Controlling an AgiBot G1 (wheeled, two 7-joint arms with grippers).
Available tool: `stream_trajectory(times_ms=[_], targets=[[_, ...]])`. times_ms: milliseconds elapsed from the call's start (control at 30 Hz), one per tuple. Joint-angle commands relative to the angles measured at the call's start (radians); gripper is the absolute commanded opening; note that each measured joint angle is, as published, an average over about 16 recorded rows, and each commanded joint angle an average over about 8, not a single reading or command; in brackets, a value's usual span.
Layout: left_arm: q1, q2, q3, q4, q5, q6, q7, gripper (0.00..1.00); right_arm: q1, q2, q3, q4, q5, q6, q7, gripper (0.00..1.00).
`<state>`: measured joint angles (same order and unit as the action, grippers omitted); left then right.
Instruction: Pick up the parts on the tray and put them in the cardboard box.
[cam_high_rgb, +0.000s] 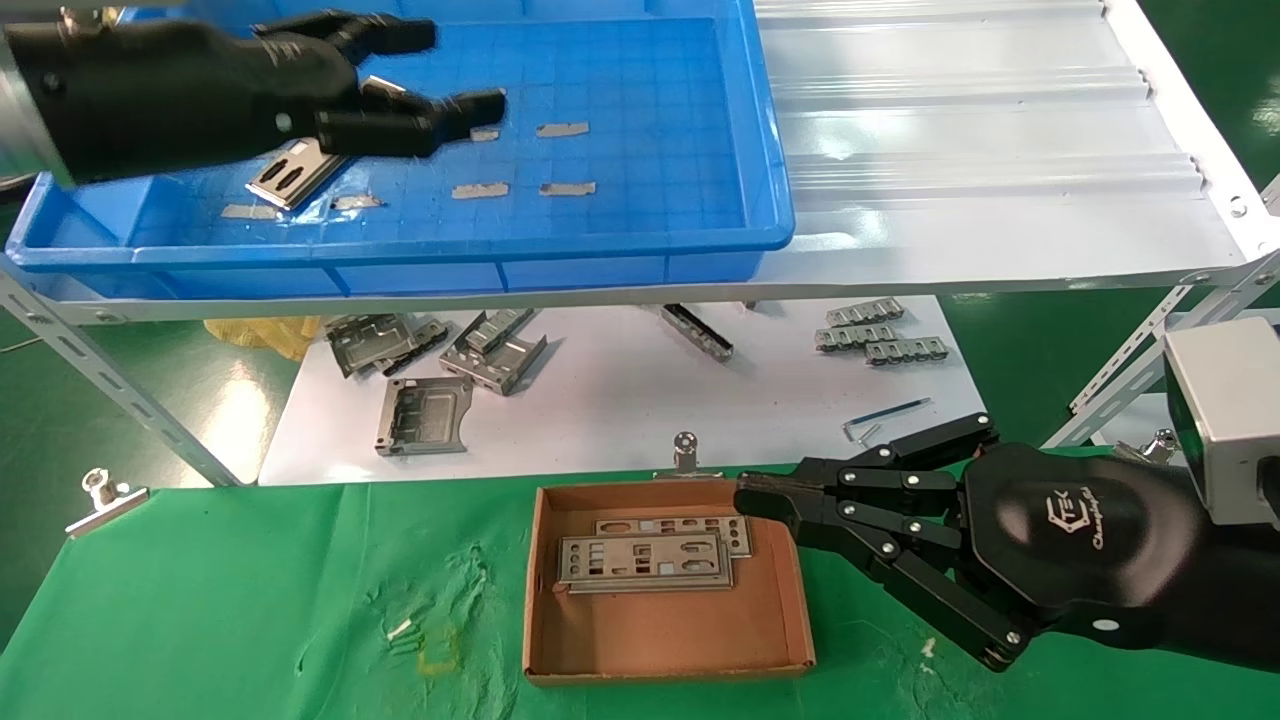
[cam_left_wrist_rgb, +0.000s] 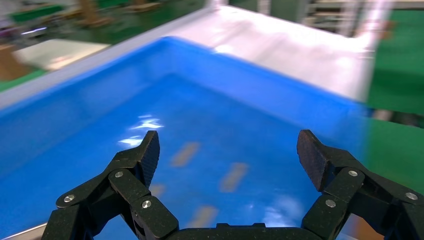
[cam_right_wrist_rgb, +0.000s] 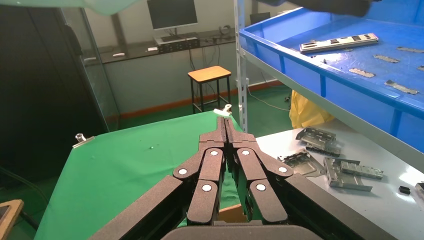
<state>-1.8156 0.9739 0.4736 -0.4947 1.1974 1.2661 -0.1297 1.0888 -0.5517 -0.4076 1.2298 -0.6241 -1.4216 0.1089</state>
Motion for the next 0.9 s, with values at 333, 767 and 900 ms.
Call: stream_trajectory(times_ms=[333,767,900], targets=[[-0.136,0.088,0.042,0.312,0.117,-0.224,0.111,1.0,0.0,0.0,0.0,0.0,0.0,0.0,0.0,0.0],[-0.186,0.129,0.072,0.455,0.166,-0.291,0.097,0.55,0.0,0.0,0.0,0.0,0.0,0.0,0.0,0.0],[-0.193,0.131,0.079,0.466,0.175,-0.283,0.099,0.06,0.0,0.0,0.0,0.0,0.0,0.0,0.0,0.0]])
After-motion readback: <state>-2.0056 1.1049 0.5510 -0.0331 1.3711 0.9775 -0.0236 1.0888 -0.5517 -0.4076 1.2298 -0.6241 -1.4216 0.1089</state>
